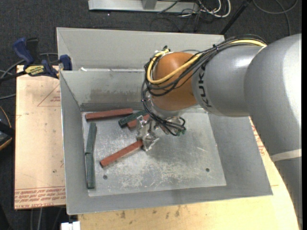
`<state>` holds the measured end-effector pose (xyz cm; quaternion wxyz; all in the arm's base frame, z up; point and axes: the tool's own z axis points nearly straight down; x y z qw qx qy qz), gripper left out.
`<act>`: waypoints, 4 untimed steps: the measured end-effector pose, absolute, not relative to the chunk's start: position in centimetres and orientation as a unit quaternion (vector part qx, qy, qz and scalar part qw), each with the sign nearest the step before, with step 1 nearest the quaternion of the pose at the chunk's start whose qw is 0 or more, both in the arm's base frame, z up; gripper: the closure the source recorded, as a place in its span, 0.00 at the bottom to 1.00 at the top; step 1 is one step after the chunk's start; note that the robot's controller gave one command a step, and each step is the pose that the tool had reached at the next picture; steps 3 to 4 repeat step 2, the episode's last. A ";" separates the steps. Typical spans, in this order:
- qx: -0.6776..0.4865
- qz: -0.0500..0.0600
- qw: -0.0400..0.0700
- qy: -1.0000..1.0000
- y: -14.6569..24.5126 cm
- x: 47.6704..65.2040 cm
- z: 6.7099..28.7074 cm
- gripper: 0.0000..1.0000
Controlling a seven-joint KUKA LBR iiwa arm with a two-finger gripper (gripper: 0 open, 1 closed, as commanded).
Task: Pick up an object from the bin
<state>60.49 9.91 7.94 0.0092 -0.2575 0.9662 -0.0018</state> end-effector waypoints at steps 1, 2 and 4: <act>-0.257 -0.002 0.009 0.966 9.9 60.5 7.9 1.00; -0.240 0.000 0.005 0.971 9.1 60.5 27.9 1.00; -0.240 0.000 0.005 0.971 9.1 60.5 27.9 1.00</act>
Offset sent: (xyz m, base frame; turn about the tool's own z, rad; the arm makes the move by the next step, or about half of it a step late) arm -0.0011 -0.0086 0.1961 0.0356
